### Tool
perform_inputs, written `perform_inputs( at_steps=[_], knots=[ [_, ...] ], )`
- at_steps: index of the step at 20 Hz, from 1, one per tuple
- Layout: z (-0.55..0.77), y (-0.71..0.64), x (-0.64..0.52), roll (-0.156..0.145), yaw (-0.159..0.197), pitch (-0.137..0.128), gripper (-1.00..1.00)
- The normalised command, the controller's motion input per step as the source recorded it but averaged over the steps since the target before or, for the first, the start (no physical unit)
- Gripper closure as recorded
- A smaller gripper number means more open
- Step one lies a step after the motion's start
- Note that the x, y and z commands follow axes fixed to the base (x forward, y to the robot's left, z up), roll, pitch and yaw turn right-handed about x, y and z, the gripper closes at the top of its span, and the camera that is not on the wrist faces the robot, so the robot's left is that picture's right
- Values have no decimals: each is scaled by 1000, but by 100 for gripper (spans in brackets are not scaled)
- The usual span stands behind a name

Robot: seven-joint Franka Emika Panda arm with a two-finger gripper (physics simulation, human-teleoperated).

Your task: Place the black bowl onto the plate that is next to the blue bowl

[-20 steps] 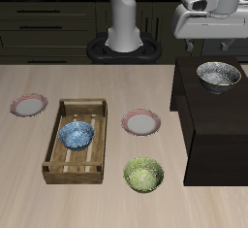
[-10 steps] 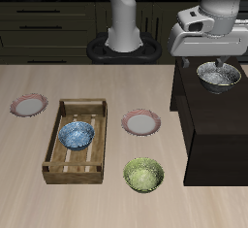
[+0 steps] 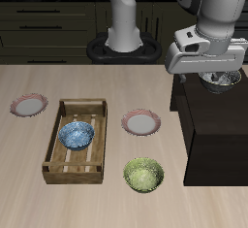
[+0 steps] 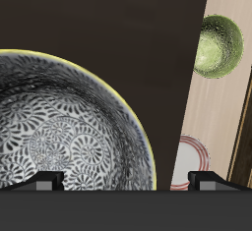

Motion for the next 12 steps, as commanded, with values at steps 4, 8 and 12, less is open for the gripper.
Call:
perform_inputs(
  at_steps=[4,8,12],
  knots=[
    [-220,-40,-6,69,-18,43,-100],
    [-71,-41,-166,25,-28,-16,100],
    [54,-85,-108,10,-29,-12,100]
  ],
)
